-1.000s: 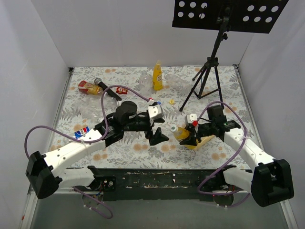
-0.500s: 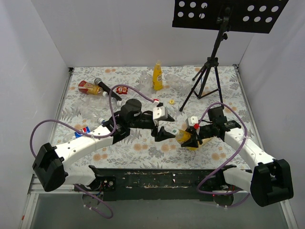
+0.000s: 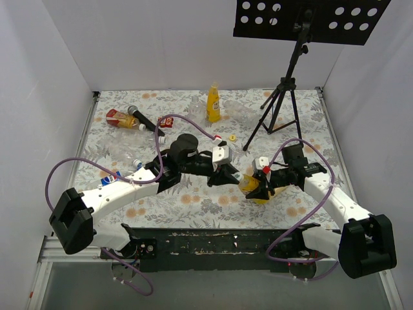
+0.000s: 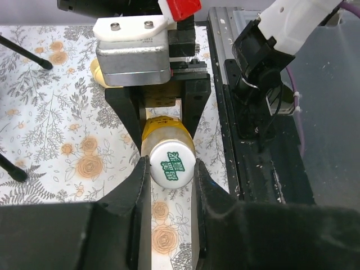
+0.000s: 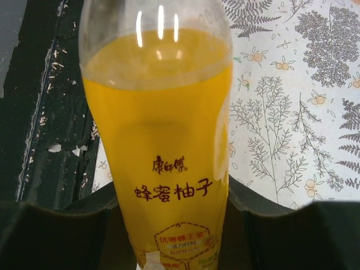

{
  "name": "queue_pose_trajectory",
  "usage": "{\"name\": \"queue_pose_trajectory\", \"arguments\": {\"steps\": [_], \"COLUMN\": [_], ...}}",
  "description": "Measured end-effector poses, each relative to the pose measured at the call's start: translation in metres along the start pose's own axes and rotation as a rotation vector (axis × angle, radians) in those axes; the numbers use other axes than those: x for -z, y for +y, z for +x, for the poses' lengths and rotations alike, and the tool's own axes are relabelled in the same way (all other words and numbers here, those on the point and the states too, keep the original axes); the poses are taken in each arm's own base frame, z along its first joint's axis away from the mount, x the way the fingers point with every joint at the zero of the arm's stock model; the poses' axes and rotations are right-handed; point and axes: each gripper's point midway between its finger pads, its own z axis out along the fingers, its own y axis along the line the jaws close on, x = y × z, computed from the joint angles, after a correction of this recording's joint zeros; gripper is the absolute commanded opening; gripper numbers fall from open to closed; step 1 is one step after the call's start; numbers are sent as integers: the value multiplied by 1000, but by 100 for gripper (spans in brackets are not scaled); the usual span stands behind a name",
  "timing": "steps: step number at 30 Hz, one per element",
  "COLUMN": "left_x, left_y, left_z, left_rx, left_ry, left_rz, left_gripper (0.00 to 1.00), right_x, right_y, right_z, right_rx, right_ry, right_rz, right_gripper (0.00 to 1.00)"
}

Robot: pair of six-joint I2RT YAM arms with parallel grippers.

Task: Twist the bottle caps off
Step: Unscrew the bottle cap from the plastic bottle.

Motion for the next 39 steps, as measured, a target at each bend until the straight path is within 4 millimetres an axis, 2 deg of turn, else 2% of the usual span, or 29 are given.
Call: {"name": "queue_pose_trajectory", "arguments": {"steps": [7, 11, 15, 18, 25, 26, 27, 29, 32, 35, 39], "left_x": [1, 2, 4, 1, -2, -1, -1, 0, 4, 14, 41], "left_y": [8, 18, 26, 26, 27, 28, 28, 28, 27, 23, 0], "left_z": [3, 6, 12, 12, 13, 13, 14, 13, 5, -15, -38], "left_rx": [139, 398, 813, 1038, 1216, 1225, 1231, 1232, 1215, 1153, 961], "left_ry": [15, 17, 9, 17, -3, -8, -12, -18, -42, -94, -126], "left_rz": [-80, -215, -413, -565, -730, -739, -749, -756, -747, -705, -596], "left_gripper": [0, 0, 0, 0, 0, 7, 27, 54, 80, 96, 98], "right_x": [-1, -1, 0, 0, 3, 3, 3, 3, 3, 3, 4], "right_y": [2, 0, -2, -4, -10, -10, -11, -11, -14, -16, -17], "right_z": [2, 5, 9, 11, 13, 14, 14, 14, 12, 12, 12], "right_rx": [-59, -107, -141, -148, -134, -134, -133, -128, -99, -79, -67], "right_ry": [1, 14, 34, 43, 50, 52, 53, 53, 46, 46, 47], "right_rz": [-6, 6, 21, 31, 56, 57, 58, 57, 60, 65, 68], "right_gripper": [1, 1, 1, 1, 1, 1, 1, 1, 1, 1, 1]}}
